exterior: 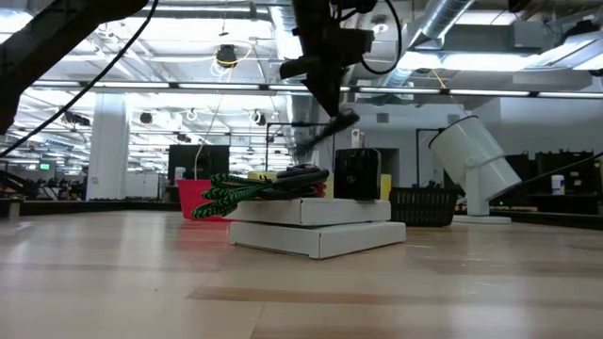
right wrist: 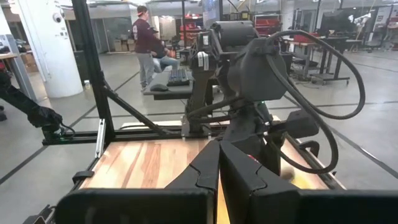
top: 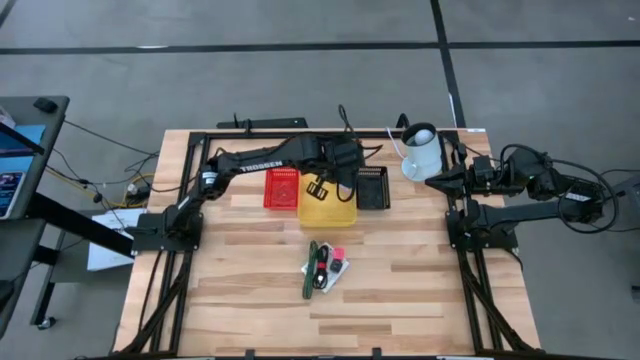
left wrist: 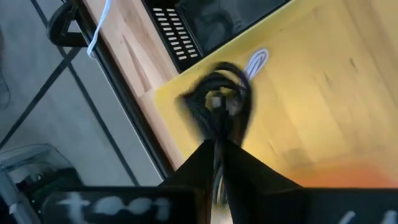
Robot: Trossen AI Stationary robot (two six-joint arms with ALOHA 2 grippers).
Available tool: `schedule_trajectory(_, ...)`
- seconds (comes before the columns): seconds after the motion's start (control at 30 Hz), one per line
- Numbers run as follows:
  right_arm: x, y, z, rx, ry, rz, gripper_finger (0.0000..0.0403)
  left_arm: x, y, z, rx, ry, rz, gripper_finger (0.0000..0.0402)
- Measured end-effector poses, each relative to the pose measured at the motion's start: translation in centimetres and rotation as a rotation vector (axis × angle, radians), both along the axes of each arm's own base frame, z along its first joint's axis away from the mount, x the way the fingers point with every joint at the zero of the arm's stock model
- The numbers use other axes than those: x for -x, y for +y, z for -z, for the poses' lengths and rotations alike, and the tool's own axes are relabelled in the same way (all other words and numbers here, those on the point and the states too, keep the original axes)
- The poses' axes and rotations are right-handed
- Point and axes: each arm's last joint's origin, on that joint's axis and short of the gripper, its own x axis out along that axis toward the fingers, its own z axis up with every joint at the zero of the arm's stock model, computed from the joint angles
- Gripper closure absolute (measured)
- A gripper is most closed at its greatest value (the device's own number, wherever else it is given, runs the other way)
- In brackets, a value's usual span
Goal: Pick and place items into bin
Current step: Put the black charger cable in the yellow bin, then put the green charger cable in the yellow bin
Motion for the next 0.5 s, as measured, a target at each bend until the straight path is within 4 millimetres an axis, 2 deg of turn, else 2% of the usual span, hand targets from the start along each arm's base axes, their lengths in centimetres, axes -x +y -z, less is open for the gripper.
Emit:
schedule_trajectory(0.33,0.0,0.0,0.0,0.000,0.000,0.000,0.0395,-0.1,0.0,0.0,-0.002,-0.005,0.007,0.0342)
schedule_trajectory(0.5,0.0,0.0,0.0,0.000,0.000,0.000,0.0395,0.6,-1.0,0.3,0.015,0.087,0.017,0.0325)
